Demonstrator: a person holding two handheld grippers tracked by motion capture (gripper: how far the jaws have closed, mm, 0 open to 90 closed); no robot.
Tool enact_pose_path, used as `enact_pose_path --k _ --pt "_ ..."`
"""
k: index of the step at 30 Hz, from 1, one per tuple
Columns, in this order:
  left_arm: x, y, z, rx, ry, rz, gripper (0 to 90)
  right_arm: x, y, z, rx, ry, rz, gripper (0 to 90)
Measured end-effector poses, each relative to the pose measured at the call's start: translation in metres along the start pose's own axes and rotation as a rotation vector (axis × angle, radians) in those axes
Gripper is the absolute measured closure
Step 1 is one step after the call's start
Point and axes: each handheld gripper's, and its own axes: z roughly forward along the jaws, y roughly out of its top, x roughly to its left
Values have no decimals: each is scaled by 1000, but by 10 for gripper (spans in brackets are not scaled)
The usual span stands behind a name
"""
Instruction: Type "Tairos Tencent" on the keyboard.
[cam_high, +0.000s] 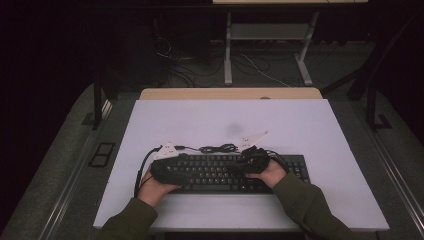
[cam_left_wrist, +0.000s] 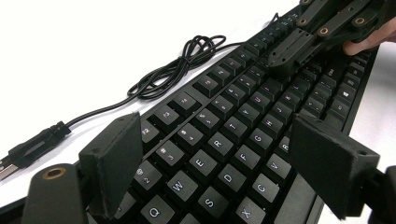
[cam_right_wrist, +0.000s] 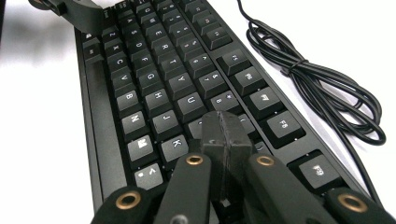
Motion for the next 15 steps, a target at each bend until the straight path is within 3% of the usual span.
enact_pose_path --k 8,15 --pt "0 0 0 -1 -1 0 171 0 2 -3 -21 12 7 850" --pt "0 0 0 1 -3 1 176 -2 4 -8 -78 11 33 652"
